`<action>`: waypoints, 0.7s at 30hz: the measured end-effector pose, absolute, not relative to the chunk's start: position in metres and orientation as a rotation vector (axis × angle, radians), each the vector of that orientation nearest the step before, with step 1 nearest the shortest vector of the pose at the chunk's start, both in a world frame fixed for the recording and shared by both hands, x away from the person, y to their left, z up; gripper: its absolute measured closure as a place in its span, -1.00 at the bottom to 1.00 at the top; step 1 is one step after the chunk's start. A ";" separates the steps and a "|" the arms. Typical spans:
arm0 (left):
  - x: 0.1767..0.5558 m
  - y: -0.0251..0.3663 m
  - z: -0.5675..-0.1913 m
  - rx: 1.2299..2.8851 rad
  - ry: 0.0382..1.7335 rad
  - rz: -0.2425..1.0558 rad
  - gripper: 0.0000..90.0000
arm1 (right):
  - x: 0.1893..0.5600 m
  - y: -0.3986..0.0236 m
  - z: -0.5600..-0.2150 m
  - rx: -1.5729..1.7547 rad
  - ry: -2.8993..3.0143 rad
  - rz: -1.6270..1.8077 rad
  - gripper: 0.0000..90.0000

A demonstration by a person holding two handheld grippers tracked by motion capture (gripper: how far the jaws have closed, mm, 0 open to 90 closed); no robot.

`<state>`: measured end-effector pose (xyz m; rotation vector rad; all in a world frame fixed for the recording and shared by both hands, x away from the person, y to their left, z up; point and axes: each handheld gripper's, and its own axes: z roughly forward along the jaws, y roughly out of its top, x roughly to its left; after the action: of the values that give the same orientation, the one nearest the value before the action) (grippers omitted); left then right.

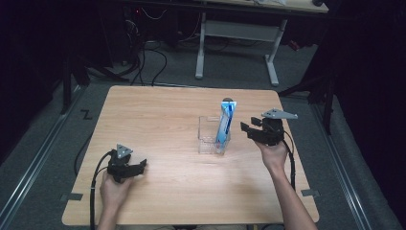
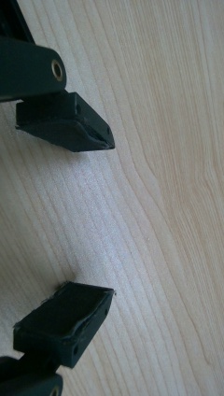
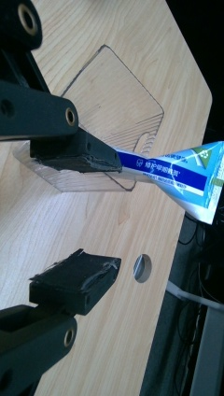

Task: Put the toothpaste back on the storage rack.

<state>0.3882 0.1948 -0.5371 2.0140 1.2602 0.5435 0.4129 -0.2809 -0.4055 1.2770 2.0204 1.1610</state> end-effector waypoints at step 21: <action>0.388 0.195 -0.537 2.012 1.262 0.545 -0.46 | 0.393 -0.304 -0.408 1.309 1.964 1.198 0.10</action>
<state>0.3882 0.1947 -0.5372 2.0121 1.2618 0.5451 0.3930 -0.3042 -0.4083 1.3089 1.9636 1.1976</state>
